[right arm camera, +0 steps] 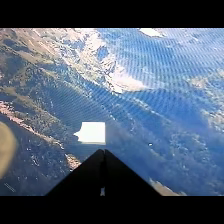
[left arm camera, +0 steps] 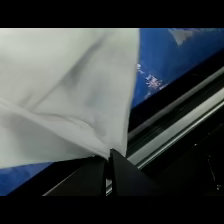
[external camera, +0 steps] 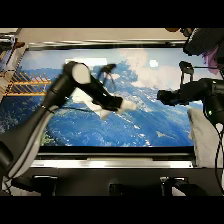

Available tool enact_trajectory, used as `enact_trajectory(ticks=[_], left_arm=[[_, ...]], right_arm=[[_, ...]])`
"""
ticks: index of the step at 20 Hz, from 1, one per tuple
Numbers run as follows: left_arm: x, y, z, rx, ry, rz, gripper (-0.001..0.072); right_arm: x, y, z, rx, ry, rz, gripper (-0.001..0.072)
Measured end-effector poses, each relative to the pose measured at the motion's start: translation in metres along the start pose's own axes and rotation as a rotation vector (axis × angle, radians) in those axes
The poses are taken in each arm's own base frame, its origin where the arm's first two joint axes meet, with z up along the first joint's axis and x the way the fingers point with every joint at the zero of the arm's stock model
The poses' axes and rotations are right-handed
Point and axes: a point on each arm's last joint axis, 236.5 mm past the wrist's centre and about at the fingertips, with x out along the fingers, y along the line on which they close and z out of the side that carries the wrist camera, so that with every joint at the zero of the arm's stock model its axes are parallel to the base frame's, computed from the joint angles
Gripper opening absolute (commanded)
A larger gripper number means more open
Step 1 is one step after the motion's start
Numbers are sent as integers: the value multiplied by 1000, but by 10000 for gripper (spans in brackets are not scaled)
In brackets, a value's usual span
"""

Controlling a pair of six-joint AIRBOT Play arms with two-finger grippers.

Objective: Fold the clothes and pants, and hang the long-sleeved shirts on hangers.

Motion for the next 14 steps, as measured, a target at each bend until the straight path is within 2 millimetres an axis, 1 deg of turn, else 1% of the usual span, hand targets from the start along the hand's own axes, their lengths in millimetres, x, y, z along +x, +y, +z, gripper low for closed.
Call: enact_trajectory(ticks=[2, 3, 4, 5, 6, 7, 8, 9, 10, 12, 13, 14], left_arm=[[41, -36, -18, 32, 53, -20, 15], [62, -48, -27, 40, 81, -22, 22], [81, -58, -36, 42, 103, -25, 181], [95, -66, -42, 41, 117, -28, 497], [106, -71, -47, 36, 131, -28, 680], [110, -75, -50, 23, 135, -32, 679], [110, -77, -49, 18, 133, -37, 679], [104, -76, -47, 8, 126, -40, 679], [91, -74, -43, 2, 116, -46, 679], [52, -62, -32, -5, 77, -44, 677], [27, -51, -26, -8, 50, -33, 675], [-4, -37, -20, -13, 9, -9, 671]], right_arm=[[0, 0, 0, 0, 0, 0, 36], [0, 0, 0, 0, 0, 0, 36], [0, 0, 0, 0, 0, 0, 36], [0, 0, 0, 0, 0, 0, 36], [0, 0, 0, 0, 0, 0, 36], [0, 0, 0, 0, 0, 0, 36], [0, 0, 0, 0, 0, 0, 36], [0, 0, 0, 0, 0, 0, 36], [0, 0, 0, 0, 0, 0, 36], [0, 0, 0, 0, 0, 0, 36], [0, 0, 0, 0, 0, 0, 36], [0, 0, 0, 0, 0, 0, 36]])
